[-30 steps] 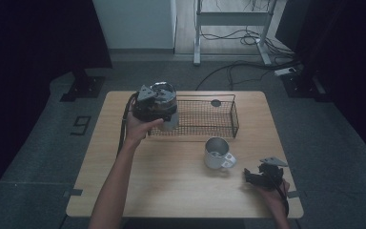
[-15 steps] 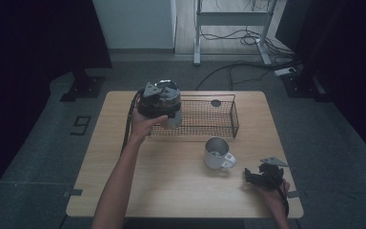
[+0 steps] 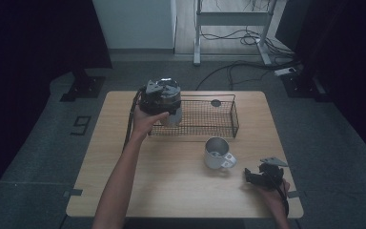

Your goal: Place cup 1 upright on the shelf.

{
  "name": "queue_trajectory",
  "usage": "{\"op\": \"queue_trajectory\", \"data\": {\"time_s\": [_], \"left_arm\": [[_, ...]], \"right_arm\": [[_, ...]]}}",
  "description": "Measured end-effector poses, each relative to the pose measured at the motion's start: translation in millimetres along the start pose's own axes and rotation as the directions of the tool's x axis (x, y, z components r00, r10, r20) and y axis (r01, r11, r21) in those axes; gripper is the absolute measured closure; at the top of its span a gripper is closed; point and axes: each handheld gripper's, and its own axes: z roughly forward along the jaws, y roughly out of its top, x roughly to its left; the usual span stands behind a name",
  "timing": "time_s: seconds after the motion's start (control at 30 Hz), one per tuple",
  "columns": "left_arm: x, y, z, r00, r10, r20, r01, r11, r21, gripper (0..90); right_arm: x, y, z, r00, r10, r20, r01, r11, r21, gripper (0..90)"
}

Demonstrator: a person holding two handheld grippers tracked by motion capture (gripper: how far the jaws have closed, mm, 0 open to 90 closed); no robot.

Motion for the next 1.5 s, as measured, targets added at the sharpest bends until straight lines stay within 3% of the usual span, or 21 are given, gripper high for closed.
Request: {"op": "queue_trajectory", "data": {"time_s": [0.57,1.03,1.5], "left_arm": [[10.8,1.1,19.6,0.9998,0.005,-0.019,-0.004,0.9995,0.032,4.3],[23.6,-5.6,35.1,0.9988,-0.026,-0.042,0.027,0.9989,0.038,4.3],[21.3,-13.3,53.2,0.9972,-0.042,-0.062,0.046,0.9974,0.056,4.3]], "right_arm": [[0.0,0.0,0.0,1.0000,0.000,0.000,0.000,1.000,0.000,8.7],[-0.1,-0.1,-0.1,1.0000,0.000,0.001,0.000,1.000,-0.001,9.0],[-0.2,-0.1,-0.1,1.0000,0.001,0.000,-0.001,1.000,-0.002,9.0]]}}
